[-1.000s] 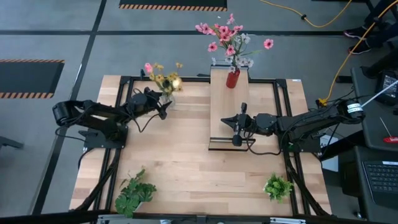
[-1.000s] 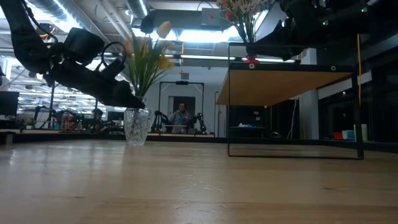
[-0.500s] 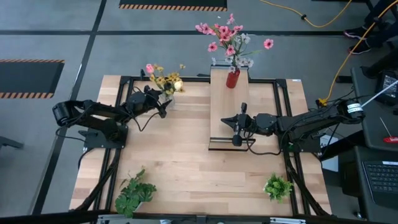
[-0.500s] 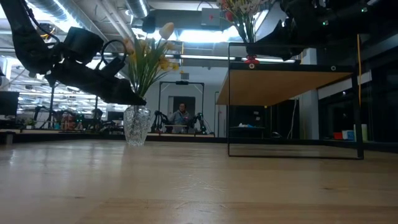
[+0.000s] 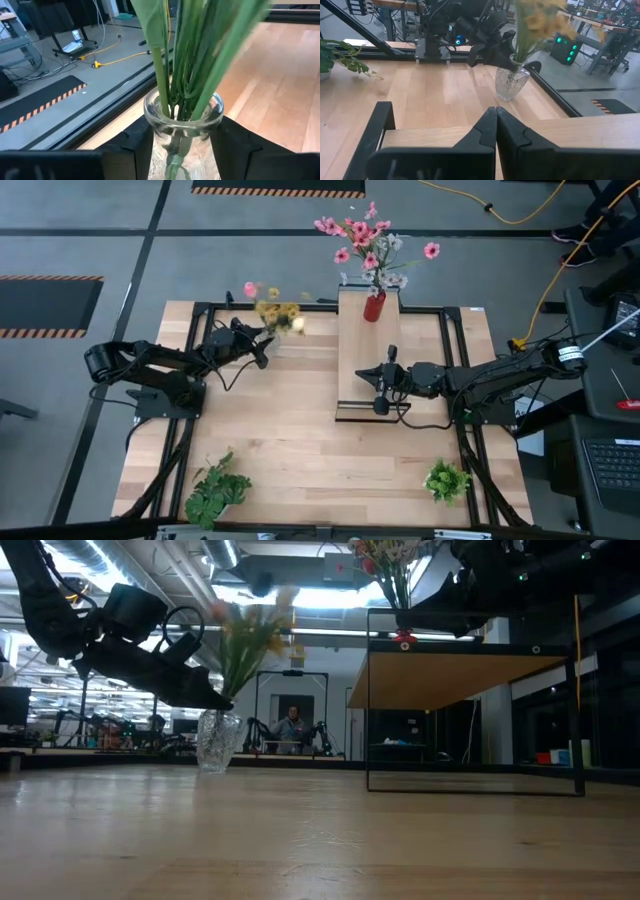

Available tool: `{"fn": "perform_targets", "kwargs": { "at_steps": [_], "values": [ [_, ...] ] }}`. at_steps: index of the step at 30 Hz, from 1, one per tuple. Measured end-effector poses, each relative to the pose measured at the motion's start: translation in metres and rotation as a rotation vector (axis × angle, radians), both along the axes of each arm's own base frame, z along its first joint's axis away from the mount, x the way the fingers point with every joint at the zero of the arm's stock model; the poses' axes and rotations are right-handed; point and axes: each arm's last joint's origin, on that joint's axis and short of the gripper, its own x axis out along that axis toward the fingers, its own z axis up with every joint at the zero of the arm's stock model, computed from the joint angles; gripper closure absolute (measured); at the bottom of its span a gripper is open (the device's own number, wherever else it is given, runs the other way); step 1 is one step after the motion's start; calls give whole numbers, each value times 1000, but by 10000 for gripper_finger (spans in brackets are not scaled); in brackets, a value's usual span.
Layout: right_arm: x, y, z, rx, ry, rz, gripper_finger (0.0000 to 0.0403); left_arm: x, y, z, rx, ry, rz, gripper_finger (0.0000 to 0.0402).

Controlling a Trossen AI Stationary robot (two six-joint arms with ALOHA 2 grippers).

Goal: Pick and place flowers into a vace then onto a shelf
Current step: Put the transparent vase on the shelf

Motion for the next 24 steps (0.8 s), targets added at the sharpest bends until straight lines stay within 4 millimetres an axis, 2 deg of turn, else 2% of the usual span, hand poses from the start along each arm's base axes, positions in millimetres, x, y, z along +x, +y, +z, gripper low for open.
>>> {"fn": "perform_targets", "kwargs": {
  "at_steps": [8, 14, 24],
  "values": [
    [0, 0, 0, 0, 1, 0, 398, 0, 0, 0, -14, -13, -5, 246],
    [0, 0, 0, 3, 2, 0, 398, 1, -3, 2, -42, -46, -78, 246],
    [0, 0, 0, 22, -1, -4, 398, -1, -20, 26, -33, -158, -259, 246]
  ]
}}
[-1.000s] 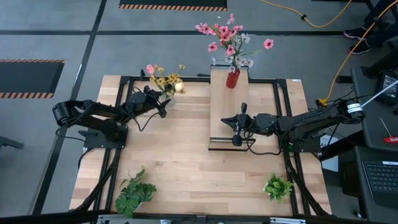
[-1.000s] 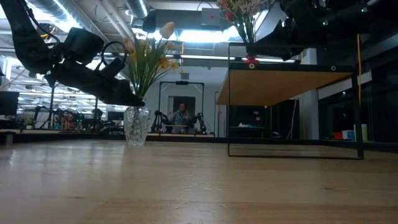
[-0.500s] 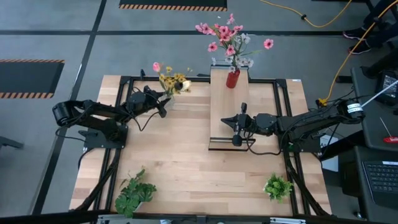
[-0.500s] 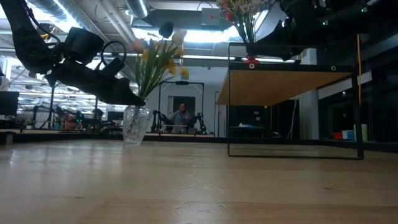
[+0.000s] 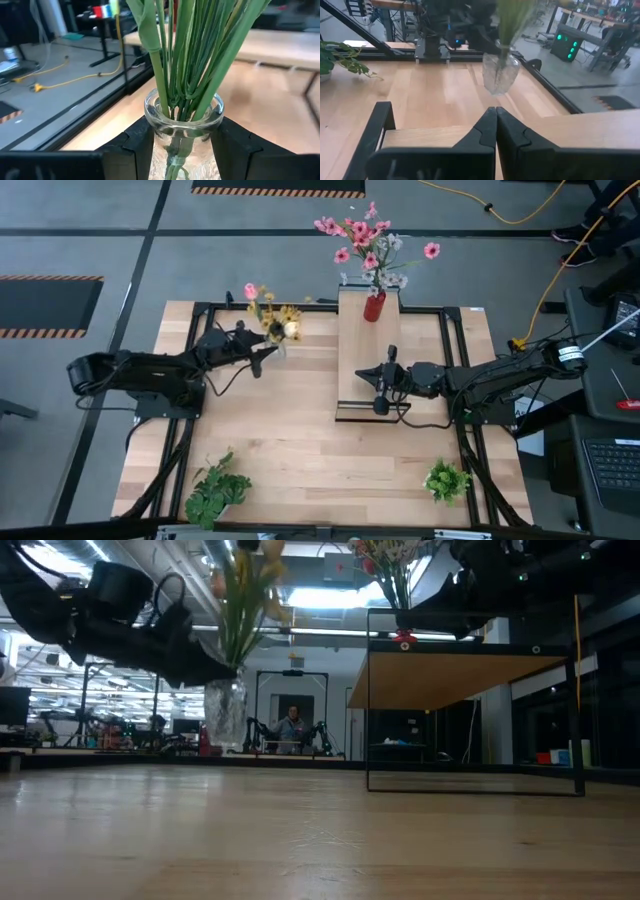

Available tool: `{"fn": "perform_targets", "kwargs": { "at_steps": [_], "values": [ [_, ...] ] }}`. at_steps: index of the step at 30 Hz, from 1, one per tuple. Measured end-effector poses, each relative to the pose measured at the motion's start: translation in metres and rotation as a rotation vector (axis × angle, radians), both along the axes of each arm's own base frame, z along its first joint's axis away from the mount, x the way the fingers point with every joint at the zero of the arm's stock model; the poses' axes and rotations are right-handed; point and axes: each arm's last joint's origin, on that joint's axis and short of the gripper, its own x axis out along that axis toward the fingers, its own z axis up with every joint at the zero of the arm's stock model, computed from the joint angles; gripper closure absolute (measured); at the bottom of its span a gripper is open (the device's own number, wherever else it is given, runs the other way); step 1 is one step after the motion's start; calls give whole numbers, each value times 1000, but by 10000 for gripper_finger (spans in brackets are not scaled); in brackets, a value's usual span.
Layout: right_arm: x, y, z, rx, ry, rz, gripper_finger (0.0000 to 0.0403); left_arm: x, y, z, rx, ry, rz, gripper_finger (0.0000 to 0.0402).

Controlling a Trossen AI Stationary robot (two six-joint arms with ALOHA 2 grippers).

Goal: Pick and place flowers into a vace then onto a shelf
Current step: Put the transparent vase on the shelf

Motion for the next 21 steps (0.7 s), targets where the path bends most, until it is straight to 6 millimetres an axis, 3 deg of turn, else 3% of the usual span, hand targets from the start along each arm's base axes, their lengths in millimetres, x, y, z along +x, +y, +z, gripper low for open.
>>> {"fn": "perform_targets", "kwargs": {
  "at_steps": [8, 13, 17, 21],
  "values": [
    [7, 5, 16, 28, 64, 12, 398, -1, -21, 22, -31, -2, -75, 246],
    [5, 6, 32, 61, 91, 58, 398, 13, -33, 52, -16, 62, -121, 246],
    [-13, 4, 48, 64, 46, 67, 398, 26, -43, 79, 47, -4, -192, 246],
    [-13, 4, 47, 65, 55, 64, 398, 37, -48, 85, 72, -46, -215, 246]
  ]
}}
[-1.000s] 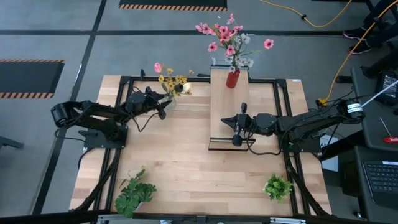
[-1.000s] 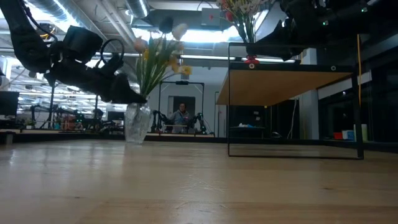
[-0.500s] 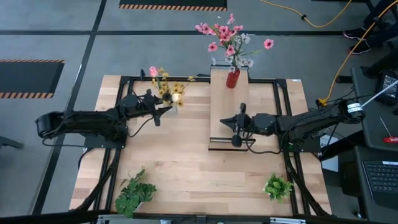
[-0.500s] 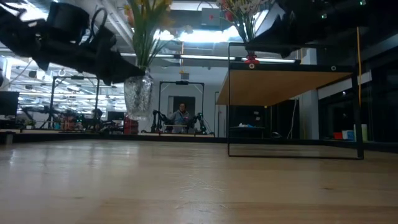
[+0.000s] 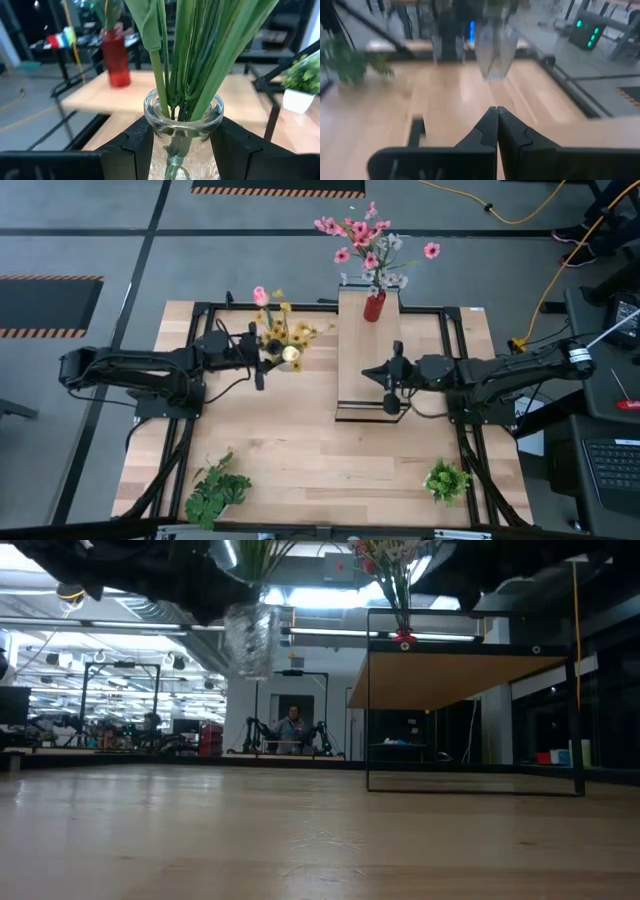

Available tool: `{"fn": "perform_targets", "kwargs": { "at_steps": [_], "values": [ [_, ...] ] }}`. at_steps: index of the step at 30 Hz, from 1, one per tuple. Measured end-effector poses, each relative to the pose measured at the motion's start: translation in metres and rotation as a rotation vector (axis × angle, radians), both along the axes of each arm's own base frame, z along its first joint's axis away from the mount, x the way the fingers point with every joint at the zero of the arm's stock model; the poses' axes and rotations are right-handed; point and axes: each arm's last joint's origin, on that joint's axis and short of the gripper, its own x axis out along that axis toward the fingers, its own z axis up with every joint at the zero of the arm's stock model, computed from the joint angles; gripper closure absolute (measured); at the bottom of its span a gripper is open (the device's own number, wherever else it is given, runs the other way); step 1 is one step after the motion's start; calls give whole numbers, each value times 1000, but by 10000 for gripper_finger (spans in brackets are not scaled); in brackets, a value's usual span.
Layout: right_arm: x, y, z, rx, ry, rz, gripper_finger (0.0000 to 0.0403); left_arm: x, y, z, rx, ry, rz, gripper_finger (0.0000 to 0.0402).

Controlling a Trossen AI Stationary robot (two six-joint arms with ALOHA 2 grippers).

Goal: Pick and place flowers into a vace then onto a shelf
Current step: Put the transparent vase on the shelf

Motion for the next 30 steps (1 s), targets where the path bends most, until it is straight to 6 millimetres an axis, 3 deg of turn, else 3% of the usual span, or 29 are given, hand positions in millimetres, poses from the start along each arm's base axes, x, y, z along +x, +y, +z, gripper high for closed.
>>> {"fn": "perform_targets", "kwargs": {
  "at_steps": [4, 15, 30],
  "values": [
    [0, 0, 2, 1, -19, 0, 398, 17, -2, 6, 31, -58, -34, 246],
    [0, 0, 1, 0, -7, 0, 398, 64, 5, 20, 85, -13, -89, 246],
    [0, 0, 1, -1, -6, 0, 398, 75, 6, 32, 100, -98, -144, 246]
  ]
}}
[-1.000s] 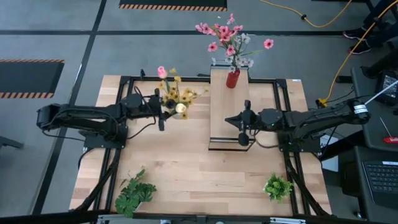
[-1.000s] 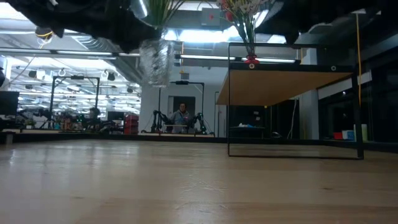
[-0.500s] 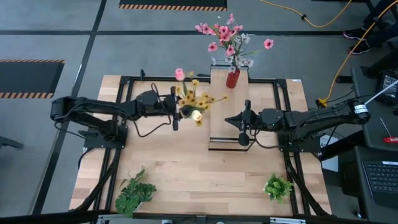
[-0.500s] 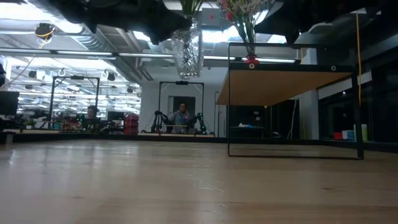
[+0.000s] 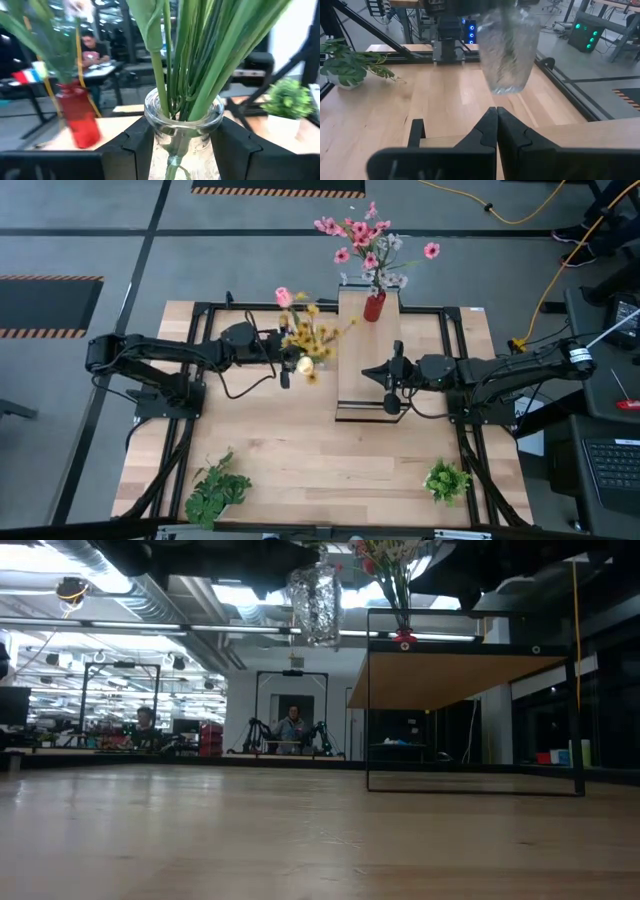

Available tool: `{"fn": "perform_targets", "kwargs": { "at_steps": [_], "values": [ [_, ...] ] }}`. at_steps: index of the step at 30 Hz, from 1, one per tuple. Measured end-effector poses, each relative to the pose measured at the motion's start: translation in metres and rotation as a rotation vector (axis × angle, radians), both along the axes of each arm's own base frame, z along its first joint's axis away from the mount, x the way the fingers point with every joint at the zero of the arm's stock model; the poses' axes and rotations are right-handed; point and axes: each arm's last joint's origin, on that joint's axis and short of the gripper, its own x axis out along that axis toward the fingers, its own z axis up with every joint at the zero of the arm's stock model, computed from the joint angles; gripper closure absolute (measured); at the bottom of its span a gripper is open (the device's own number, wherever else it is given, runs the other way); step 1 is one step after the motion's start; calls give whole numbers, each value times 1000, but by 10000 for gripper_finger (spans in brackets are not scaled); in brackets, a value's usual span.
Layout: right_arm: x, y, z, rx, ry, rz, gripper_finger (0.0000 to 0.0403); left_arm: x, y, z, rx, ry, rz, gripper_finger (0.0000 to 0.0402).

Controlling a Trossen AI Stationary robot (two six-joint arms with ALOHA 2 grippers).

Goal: Pick and place flowers into a vace then onto a shelf
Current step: Put the transparent vase on the shelf

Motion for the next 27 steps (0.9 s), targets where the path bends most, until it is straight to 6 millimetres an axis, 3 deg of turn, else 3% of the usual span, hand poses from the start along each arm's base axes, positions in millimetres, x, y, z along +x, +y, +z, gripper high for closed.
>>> {"fn": "perform_targets", "kwargs": {
  "at_steps": [4, 8, 13, 20, 27],
  "values": [
    [0, 0, 0, 0, 1, 0, 398, 15, 2, -2, -21, 5, -46, 246],
    [0, 0, 0, 0, 0, 0, 398, 43, 8, 1, -8, 19, -58, 246],
    [0, 0, 0, 0, 0, 0, 398, 69, 26, 14, 18, -5, -30, 246],
    [0, 0, 0, 0, 0, 0, 398, 88, 59, 2, -104, 32, -53, 246],
    [0, 0, 0, 0, 0, 0, 398, 92, 69, -6, -122, 47, -27, 246]
  ]
}}
